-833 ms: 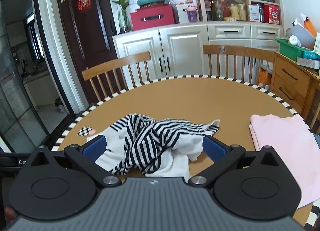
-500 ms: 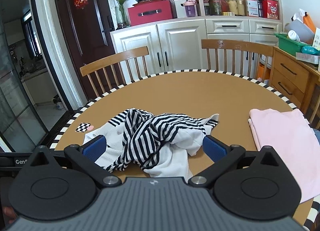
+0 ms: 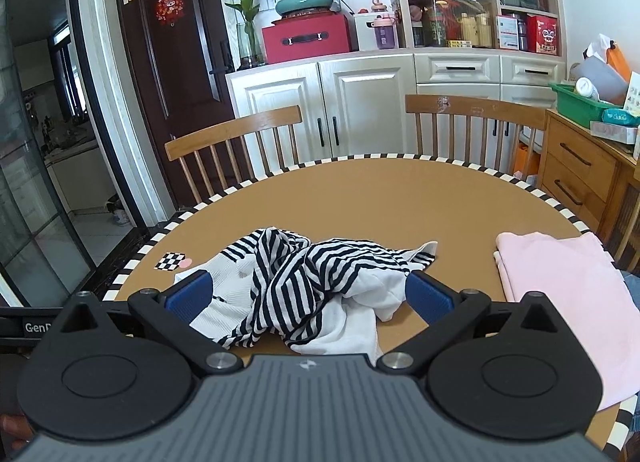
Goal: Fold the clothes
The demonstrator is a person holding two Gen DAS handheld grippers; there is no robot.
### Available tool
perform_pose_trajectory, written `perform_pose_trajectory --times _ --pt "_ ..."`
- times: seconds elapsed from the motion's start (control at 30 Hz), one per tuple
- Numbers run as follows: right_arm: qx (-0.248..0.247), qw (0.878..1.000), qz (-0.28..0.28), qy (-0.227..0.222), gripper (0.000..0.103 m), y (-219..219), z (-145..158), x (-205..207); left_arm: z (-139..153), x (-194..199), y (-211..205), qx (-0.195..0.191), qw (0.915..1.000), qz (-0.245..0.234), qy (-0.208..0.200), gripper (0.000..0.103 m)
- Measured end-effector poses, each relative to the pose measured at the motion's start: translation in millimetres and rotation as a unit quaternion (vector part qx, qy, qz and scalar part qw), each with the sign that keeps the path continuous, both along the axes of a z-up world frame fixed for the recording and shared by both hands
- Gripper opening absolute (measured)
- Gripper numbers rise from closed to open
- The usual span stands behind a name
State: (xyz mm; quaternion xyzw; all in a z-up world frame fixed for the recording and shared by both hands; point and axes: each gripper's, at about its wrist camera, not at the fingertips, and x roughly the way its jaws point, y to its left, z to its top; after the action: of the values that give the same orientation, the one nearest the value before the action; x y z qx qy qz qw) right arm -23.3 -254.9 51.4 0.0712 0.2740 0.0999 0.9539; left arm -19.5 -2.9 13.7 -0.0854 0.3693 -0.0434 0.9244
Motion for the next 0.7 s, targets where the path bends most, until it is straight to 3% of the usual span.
perform_pose_trajectory --times 0.7 --pt "0.005 1.0 0.004 0.021 0.103 -1.0 -7.1 5.8 -1.5 -0.9 -1.9 0.007 0.9999 0.002 0.014 0.103"
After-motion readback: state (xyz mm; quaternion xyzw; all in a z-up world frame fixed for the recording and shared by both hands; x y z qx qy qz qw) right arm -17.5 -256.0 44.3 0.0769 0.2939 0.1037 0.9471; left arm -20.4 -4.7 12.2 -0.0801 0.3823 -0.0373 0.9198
